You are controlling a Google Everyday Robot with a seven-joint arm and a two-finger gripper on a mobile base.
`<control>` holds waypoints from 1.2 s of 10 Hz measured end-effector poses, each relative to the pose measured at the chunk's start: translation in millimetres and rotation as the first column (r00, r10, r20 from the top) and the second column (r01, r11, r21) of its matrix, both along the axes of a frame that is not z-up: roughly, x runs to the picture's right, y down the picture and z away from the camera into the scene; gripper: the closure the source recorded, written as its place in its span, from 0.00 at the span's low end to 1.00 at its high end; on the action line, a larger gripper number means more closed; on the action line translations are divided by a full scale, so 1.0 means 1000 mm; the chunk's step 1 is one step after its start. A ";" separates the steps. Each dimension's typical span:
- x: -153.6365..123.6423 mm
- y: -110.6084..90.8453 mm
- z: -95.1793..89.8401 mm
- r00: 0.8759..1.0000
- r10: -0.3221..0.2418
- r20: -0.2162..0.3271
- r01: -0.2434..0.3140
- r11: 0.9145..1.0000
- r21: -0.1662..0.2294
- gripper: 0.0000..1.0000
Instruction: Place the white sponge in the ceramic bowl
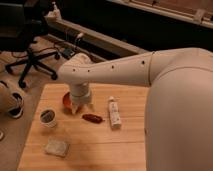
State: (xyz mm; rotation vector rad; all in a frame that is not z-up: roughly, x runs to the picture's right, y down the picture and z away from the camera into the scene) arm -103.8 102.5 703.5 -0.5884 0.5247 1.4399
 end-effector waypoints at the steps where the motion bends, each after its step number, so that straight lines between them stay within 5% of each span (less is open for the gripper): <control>1: -0.001 -0.002 0.000 1.000 -0.008 0.002 0.008 1.000 0.008 0.35; 3: -0.026 -0.011 0.000 0.993 -0.121 0.016 0.120 0.991 0.056 0.35; 4: -0.048 -0.015 -0.001 0.981 -0.188 0.038 0.184 0.978 0.097 0.35; 5: -0.084 -0.013 -0.004 0.957 -0.279 0.082 0.264 0.952 0.153 0.35; 6: -0.129 -0.004 -0.008 0.916 -0.376 0.141 0.341 0.914 0.218 0.35; 9: -0.192 0.037 -0.013 0.805 -0.543 0.237 0.463 0.826 0.320 0.35; 10: -0.201 0.052 -0.014 0.774 -0.575 0.264 0.486 0.808 0.335 0.35; 12: -0.202 0.079 -0.012 0.730 -0.614 0.301 0.526 0.785 0.328 0.35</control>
